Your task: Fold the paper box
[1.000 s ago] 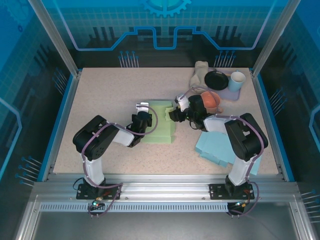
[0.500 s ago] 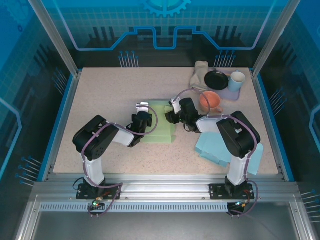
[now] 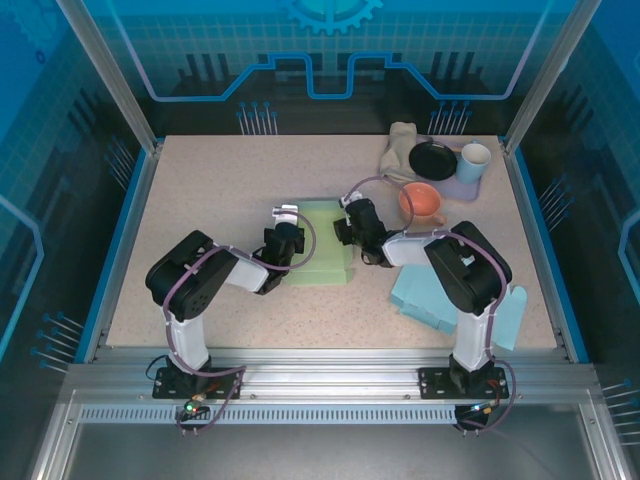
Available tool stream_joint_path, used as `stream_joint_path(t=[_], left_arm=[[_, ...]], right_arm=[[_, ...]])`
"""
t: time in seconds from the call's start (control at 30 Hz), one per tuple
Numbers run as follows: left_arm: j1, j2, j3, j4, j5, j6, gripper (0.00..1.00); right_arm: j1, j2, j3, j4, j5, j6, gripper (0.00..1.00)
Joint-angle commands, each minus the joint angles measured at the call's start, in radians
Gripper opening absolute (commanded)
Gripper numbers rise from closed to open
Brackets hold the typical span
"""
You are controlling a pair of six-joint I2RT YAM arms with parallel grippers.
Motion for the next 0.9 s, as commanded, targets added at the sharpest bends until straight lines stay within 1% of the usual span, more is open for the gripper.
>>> stream_joint_path(t=[0.0,0.13,0.27,0.37,0.43,0.47,0.5,0.57,0.67,0.73,0.8,0.83,0.87], left_arm=[[-0.003,-0.002,0.011,-0.090,0.021,0.001,0.08],[-0.004,0.001,0.026,-0.113,0.000,-0.007,0.08],[-0.005,0.005,0.036,-0.130,-0.015,-0.014,0.08],[-0.005,0.007,0.038,-0.133,-0.021,-0.016,0.08],[-0.005,0.007,0.041,-0.136,-0.022,-0.015,0.08],[-0.005,0.007,0.041,-0.136,-0.024,-0.017,0.08],[-0.005,0.007,0.042,-0.138,-0.025,-0.016,0.08],[-0.005,0.007,0.042,-0.138,-0.027,-0.018,0.08],[-0.005,0.008,0.043,-0.139,-0.028,-0.020,0.08],[-0.004,0.007,0.041,-0.138,-0.028,-0.020,0.08],[-0.005,0.007,0.041,-0.137,-0.027,-0.018,0.08],[-0.005,0.007,0.042,-0.139,-0.026,-0.019,0.08],[-0.005,0.007,0.041,-0.137,-0.026,-0.018,0.08]], right_arm=[[0.019,0.029,0.032,-0.064,0.238,0.112,0.39],[0.059,0.041,0.058,-0.134,0.380,0.139,0.35],[0.105,0.066,0.115,-0.204,0.513,0.135,0.35],[0.124,0.078,0.144,-0.243,0.567,0.151,0.34],[0.128,0.082,0.156,-0.267,0.598,0.172,0.31],[0.129,0.085,0.164,-0.287,0.613,0.189,0.25],[0.129,0.088,0.175,-0.323,0.651,0.228,0.00],[0.132,0.093,0.204,-0.436,0.721,0.341,0.00],[0.129,0.095,0.205,-0.452,0.725,0.355,0.00],[0.124,0.093,0.196,-0.426,0.685,0.347,0.00],[0.115,0.092,0.184,-0.376,0.610,0.318,0.00],[0.113,0.089,0.178,-0.356,0.576,0.305,0.04],[0.110,0.086,0.169,-0.329,0.540,0.289,0.12]])
